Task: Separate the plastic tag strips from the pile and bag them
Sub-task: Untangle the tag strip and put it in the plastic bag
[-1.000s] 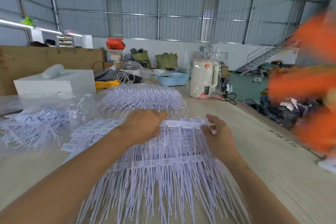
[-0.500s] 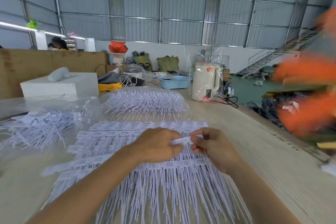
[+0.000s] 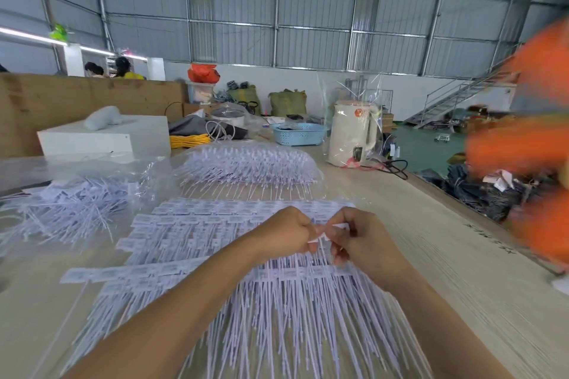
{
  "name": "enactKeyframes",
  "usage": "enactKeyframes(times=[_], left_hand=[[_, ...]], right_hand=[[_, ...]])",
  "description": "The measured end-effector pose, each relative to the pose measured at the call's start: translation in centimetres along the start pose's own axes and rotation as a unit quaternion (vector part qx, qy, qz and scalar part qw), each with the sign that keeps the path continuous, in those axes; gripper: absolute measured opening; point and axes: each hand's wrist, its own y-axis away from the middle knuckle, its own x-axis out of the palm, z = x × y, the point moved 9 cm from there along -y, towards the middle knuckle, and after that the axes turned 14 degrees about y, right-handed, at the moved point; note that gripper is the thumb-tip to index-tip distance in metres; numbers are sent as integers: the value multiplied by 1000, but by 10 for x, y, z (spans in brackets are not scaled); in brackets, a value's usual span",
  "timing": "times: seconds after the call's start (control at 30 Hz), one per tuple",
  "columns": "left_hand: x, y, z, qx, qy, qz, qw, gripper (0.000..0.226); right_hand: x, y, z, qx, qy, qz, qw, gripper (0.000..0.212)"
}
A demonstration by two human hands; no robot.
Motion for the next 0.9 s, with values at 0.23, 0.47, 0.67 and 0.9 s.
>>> enactKeyframes(times=[0.23,0.47,0.67,0.9], left_hand=[[3,2,6,-40,172,51,983,33],[11,8,3,-59,247,106,961,43],[4,8,-2,-23,194,79,978,39],[4,17,-1,-11,0,101,995,18]], right_hand=[[-5,3,20,-108,89,-62,988,18],[-10,12,40,-206,174,-145,952,20],[-26,0,14,-70,148,-188,968,18],[-15,-1,-12,103,-164,-39,980,21]])
